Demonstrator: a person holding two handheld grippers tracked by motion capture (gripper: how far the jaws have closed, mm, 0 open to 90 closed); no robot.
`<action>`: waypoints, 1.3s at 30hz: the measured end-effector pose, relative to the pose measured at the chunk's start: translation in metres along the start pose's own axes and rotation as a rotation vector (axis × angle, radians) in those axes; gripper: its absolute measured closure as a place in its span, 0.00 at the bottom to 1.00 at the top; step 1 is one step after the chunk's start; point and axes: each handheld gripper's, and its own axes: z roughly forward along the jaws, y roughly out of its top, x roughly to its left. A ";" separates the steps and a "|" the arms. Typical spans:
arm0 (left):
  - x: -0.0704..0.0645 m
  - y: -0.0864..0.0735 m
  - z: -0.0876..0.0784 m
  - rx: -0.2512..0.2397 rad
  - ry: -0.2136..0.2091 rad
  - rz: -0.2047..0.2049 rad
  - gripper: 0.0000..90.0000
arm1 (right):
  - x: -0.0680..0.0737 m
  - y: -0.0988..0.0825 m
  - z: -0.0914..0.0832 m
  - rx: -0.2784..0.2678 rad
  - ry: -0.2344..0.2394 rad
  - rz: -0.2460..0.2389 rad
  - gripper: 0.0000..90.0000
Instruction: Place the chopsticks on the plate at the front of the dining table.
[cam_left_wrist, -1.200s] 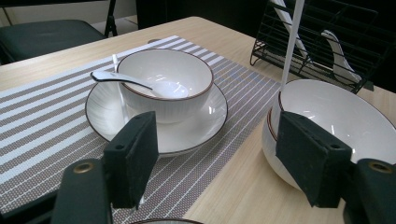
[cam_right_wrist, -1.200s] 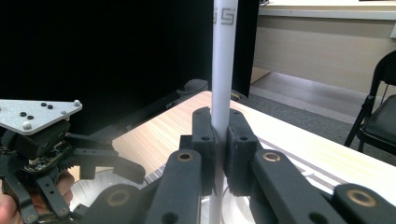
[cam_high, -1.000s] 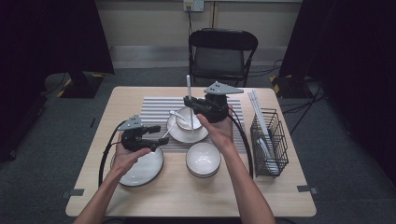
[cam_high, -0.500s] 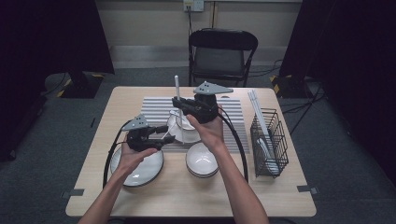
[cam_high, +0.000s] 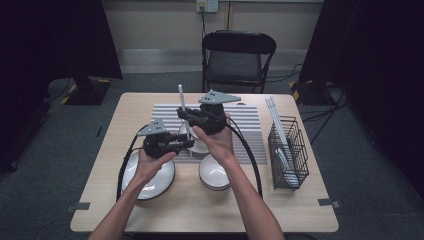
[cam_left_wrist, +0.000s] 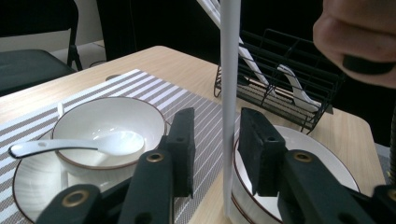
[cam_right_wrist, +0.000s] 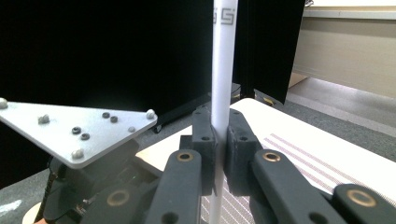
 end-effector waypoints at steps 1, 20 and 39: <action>0.000 0.000 0.000 0.000 0.000 0.000 0.76 | 0.000 0.000 0.000 0.000 0.000 0.000 0.94; 0.002 0.004 -0.003 -0.027 -0.027 -0.019 0.95 | -0.002 -0.004 -0.001 0.022 0.010 -0.017 0.84; 0.009 -0.004 -0.007 -0.033 -0.007 -0.039 0.95 | 0.004 -0.008 0.009 0.042 0.019 -0.036 0.95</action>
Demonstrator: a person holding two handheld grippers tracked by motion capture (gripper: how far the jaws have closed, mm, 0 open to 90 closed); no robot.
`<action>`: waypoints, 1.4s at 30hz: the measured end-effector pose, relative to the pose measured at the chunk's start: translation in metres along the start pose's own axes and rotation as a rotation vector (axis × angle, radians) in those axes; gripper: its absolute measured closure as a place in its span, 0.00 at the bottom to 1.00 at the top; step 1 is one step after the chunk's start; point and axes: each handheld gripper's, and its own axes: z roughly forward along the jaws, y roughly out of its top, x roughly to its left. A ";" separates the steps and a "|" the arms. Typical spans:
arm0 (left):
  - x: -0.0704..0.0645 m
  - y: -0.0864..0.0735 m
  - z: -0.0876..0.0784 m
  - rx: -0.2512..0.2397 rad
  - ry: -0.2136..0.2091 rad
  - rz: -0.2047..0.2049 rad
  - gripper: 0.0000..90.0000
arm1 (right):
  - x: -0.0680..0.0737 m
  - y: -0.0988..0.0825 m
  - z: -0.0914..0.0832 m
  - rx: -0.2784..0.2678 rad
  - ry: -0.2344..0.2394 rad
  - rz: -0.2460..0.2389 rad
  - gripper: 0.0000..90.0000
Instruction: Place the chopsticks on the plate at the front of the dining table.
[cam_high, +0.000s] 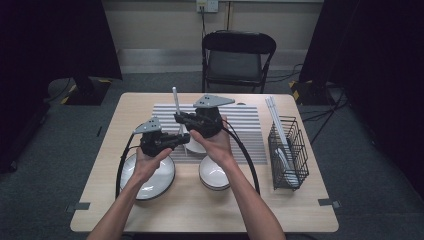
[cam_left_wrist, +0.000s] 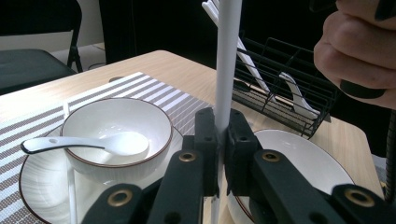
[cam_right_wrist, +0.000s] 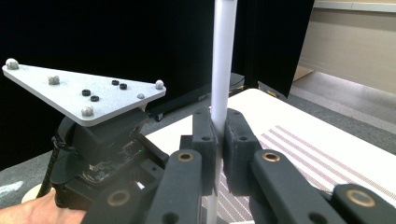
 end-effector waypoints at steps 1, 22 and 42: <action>0.000 0.000 0.000 -0.006 -0.005 -0.007 0.95 | 0.000 0.000 0.000 -0.003 0.002 0.003 0.95; 0.004 -0.008 -0.008 -0.007 0.008 -0.013 0.96 | -0.002 -0.006 0.005 0.005 -0.009 -0.011 0.79; 0.009 -0.010 -0.024 -0.016 0.020 -0.016 0.96 | -0.010 -0.011 0.004 -0.006 -0.057 0.000 0.74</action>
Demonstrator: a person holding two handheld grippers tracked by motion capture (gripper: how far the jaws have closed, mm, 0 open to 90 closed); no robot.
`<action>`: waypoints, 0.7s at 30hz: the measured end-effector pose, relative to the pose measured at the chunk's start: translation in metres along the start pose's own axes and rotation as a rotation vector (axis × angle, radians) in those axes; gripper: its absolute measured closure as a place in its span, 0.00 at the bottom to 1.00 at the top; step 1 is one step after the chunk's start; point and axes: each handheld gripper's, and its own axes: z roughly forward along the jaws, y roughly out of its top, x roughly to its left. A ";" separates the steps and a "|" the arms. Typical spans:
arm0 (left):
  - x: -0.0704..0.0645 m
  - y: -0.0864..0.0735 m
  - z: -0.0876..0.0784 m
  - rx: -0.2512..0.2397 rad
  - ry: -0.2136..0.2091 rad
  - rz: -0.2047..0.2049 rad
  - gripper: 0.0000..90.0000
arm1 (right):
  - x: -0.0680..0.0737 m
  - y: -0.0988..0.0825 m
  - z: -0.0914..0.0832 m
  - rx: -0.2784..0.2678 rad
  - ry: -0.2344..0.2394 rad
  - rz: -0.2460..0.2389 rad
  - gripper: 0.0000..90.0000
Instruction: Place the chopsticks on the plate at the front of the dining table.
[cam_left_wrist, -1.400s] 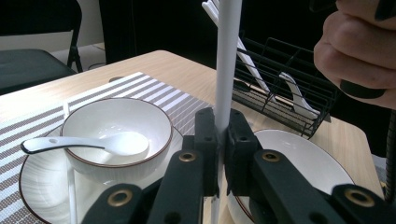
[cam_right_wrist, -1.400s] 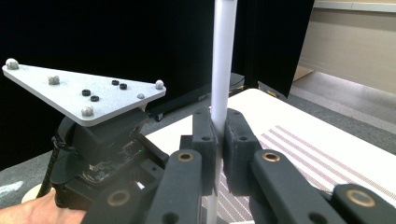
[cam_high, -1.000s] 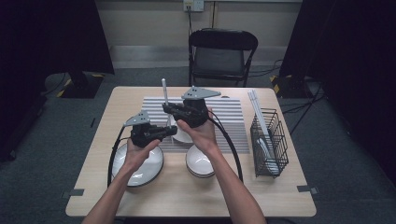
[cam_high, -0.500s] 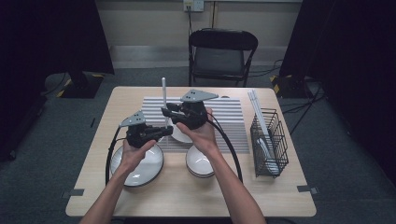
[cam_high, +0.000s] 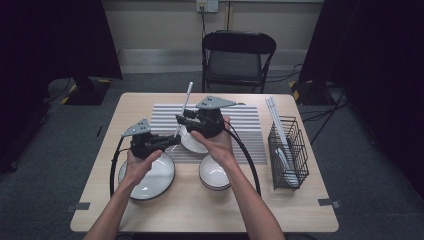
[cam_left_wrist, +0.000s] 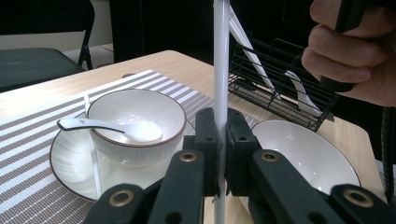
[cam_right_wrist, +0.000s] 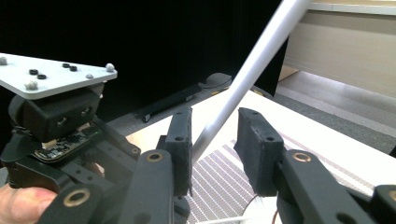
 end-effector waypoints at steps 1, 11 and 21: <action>0.000 0.000 0.000 0.002 0.002 0.002 0.96 | -0.001 0.000 0.000 0.002 -0.002 0.000 0.73; -0.002 0.000 -0.001 0.006 -0.003 0.005 0.96 | -0.003 -0.003 -0.001 0.000 -0.032 0.011 0.66; -0.001 0.002 -0.004 -0.007 0.007 0.000 0.96 | -0.005 -0.008 0.002 0.011 -0.054 0.017 0.62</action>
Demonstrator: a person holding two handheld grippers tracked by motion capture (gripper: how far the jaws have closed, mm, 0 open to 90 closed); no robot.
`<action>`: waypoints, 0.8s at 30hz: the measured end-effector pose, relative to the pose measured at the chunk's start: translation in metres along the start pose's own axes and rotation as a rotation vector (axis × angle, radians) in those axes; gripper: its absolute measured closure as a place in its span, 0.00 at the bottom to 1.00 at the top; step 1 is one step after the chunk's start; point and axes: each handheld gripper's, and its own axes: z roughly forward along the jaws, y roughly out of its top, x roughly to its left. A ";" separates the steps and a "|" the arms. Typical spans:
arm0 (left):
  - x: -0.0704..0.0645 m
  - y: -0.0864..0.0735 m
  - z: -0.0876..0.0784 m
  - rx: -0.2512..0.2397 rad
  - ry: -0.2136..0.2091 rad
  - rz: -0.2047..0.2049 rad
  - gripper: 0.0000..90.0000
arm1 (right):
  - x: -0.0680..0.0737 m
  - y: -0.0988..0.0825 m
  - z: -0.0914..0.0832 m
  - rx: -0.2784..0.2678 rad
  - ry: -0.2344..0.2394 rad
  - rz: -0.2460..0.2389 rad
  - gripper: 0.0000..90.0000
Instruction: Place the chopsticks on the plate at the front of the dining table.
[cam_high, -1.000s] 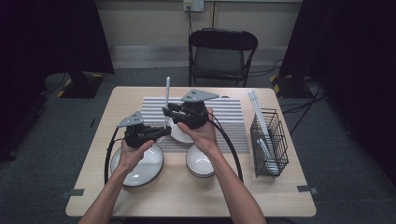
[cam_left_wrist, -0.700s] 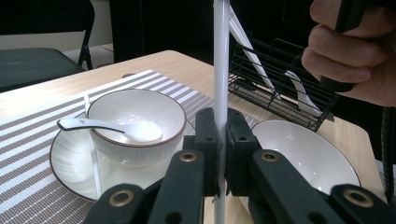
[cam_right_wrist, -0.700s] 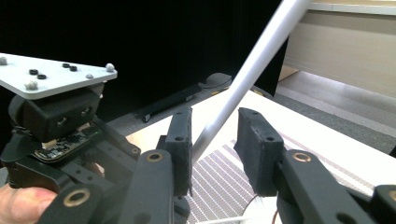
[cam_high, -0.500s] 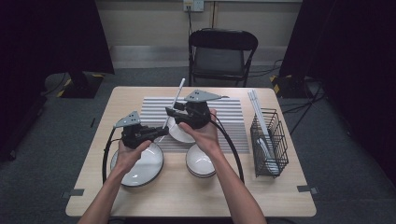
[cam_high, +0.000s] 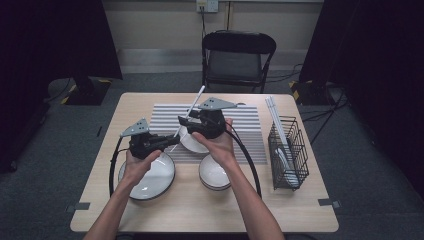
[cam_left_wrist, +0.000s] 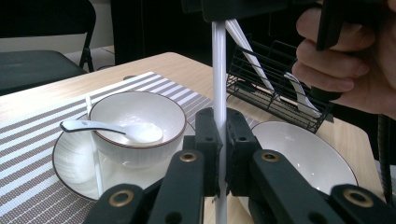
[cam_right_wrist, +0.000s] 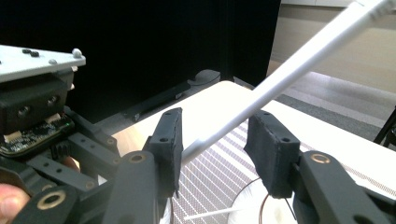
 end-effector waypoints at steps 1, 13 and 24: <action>0.000 0.000 0.000 -0.007 0.000 -0.001 0.96 | -0.001 0.000 0.000 0.001 -0.011 -0.001 0.58; -0.001 0.000 0.001 0.005 0.006 0.010 0.96 | -0.005 0.001 -0.006 -0.003 -0.054 0.012 0.53; 0.001 -0.001 0.000 0.004 -0.002 -0.005 0.96 | -0.011 -0.007 -0.007 -0.003 -0.073 0.029 0.48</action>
